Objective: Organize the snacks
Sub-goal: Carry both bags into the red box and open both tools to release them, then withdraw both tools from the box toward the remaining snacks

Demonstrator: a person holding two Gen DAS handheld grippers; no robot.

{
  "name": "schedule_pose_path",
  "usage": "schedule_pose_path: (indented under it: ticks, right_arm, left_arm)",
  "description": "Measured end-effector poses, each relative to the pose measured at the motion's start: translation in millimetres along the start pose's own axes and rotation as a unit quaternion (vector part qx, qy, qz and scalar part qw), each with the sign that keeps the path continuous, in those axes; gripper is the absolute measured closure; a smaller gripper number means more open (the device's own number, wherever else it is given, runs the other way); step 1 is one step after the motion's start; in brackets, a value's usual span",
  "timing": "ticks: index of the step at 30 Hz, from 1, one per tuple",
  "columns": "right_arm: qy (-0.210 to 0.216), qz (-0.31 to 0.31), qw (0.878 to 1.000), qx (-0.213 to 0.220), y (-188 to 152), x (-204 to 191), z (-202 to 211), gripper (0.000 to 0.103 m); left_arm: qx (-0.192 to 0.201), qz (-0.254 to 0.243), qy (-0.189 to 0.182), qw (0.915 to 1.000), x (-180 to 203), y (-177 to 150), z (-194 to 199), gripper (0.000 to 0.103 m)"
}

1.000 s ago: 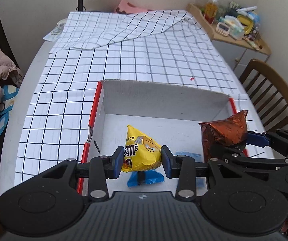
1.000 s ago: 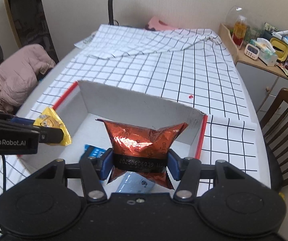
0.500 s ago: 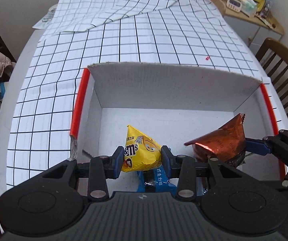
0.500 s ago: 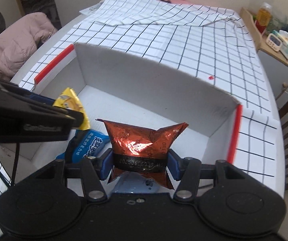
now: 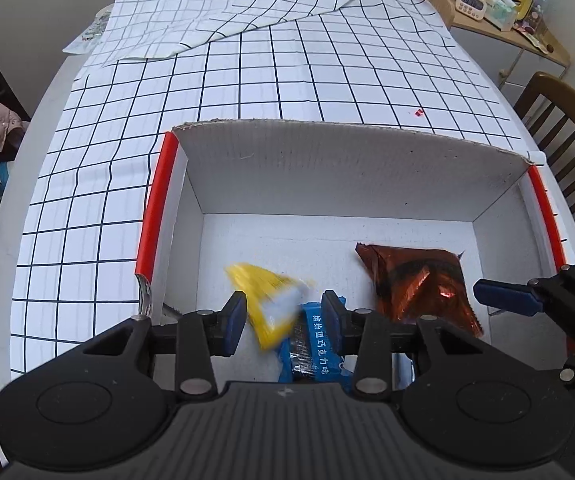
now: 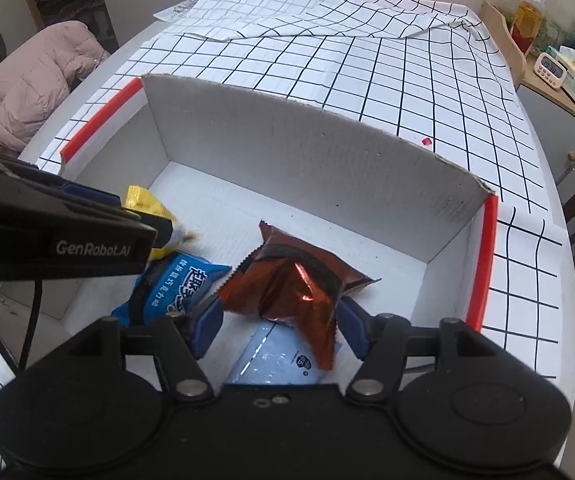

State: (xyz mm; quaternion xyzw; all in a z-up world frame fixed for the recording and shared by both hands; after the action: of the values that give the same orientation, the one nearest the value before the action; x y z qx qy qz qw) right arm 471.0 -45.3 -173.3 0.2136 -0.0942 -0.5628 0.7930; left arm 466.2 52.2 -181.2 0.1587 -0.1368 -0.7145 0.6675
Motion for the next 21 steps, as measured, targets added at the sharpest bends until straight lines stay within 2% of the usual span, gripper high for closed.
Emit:
schedule_pose_path:
  ticks: [7, 11, 21]
  right_arm:
    - [0.009, -0.008, 1.000, 0.016, -1.6, -4.0, 25.1, 0.039]
    - [0.015, -0.016, 0.999, 0.035, -0.9, -6.0, 45.5, 0.033]
    - [0.030, -0.027, 0.996, 0.075, -6.8, -13.8, 98.3, 0.030]
  left_arm:
    - [0.022, -0.004, -0.007, 0.9997, 3.3, -1.1, 25.3, 0.062]
    - [0.039, -0.007, -0.006, 0.9992, 3.7, -2.2, 46.0, 0.061]
    - [0.078, -0.008, -0.008, 0.9969, 3.9, -18.2, 98.1, 0.061]
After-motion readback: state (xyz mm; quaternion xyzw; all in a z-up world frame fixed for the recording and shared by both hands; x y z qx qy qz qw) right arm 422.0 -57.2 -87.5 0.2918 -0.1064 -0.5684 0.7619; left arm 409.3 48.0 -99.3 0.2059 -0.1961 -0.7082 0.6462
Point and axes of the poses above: each gripper's, at about its wrist camera, not at the fingertips, and z roughly against the way its jaws point, x to its right, y to its top, the point moved 9 cm from there along -z, roughly the way its jaws point, and after that the axes turned 11 degrees about -z, right-handed, at the moved point
